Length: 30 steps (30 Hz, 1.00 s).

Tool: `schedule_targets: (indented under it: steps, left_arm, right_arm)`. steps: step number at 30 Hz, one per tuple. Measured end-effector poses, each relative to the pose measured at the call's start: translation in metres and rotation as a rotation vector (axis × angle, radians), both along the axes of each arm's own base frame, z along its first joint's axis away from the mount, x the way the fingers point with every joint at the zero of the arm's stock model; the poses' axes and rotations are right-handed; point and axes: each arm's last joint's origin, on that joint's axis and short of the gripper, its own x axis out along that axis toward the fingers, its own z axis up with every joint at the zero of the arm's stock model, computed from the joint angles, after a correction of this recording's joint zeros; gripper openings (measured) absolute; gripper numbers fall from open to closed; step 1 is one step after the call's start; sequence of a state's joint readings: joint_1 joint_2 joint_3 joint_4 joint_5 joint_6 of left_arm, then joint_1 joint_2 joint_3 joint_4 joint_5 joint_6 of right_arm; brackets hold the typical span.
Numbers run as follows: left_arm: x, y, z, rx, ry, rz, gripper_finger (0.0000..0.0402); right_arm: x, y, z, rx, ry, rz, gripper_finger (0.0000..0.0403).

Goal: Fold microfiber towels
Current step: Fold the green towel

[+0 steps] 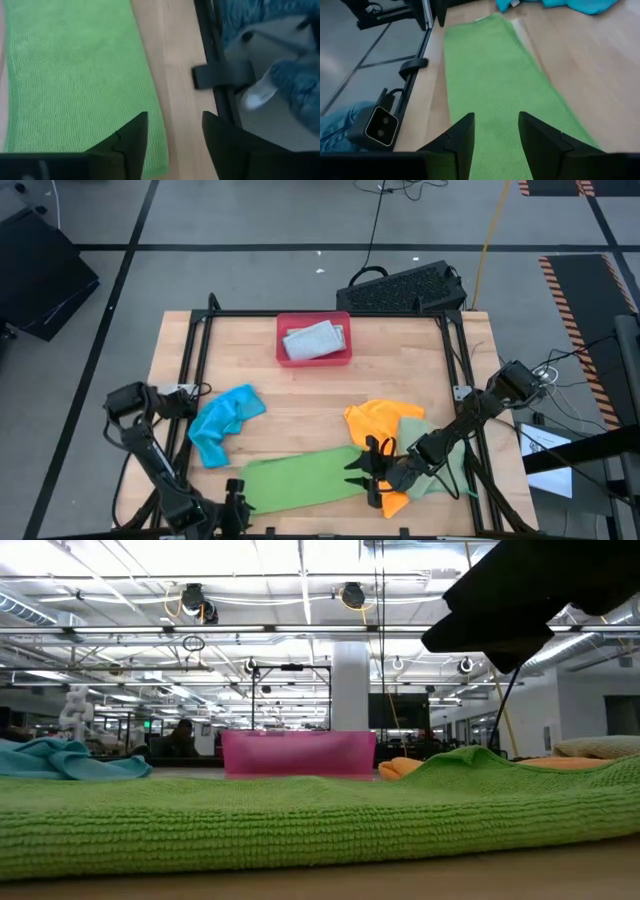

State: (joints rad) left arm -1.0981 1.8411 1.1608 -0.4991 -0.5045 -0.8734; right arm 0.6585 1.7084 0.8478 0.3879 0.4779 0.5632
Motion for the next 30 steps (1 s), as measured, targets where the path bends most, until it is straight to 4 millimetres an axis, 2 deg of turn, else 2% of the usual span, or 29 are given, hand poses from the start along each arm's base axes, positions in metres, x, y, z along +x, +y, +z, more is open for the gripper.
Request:
schedule_targets:
  steps: [5,9,12,17,25,27,30]
  left_arm:
    - [-0.007,-0.004,-0.018,0.117,0.067,-0.021,0.0225]
    - [-0.01,-0.006,-0.034,0.166,0.102,-0.036,0.0223]
    - [-0.011,-0.008,-0.039,0.191,0.096,-0.041,0.0196]
    - [-0.012,-0.007,-0.04,0.221,0.101,-0.045,0.0122]
    - [-0.011,0.001,-0.04,0.303,0.086,-0.063,0.0017]
    - [-0.008,0.002,-0.032,0.277,0.077,-0.062,0.0008]
    - [-0.006,0.005,-0.015,0.213,0.07,-0.058,0.0016]
  right_arm:
    - [0.003,-0.003,0.001,0.017,-0.017,-0.044,0.0146]
    - [0.004,-0.003,0.003,0.025,-0.041,-0.068,0.0146]
    - [0.005,-0.003,0.006,0.039,-0.068,-0.066,0.0146]
    - [0.011,0.001,0.007,0.039,-0.146,-0.044,0.0146]
    - [0.048,0.004,-0.006,-0.013,-0.172,-0.064,0.0146]
    - [0.06,0.007,-0.009,-0.028,-0.172,-0.065,0.0146]
    - [0.078,0.015,-0.008,-0.049,-0.172,-0.063,0.0146]
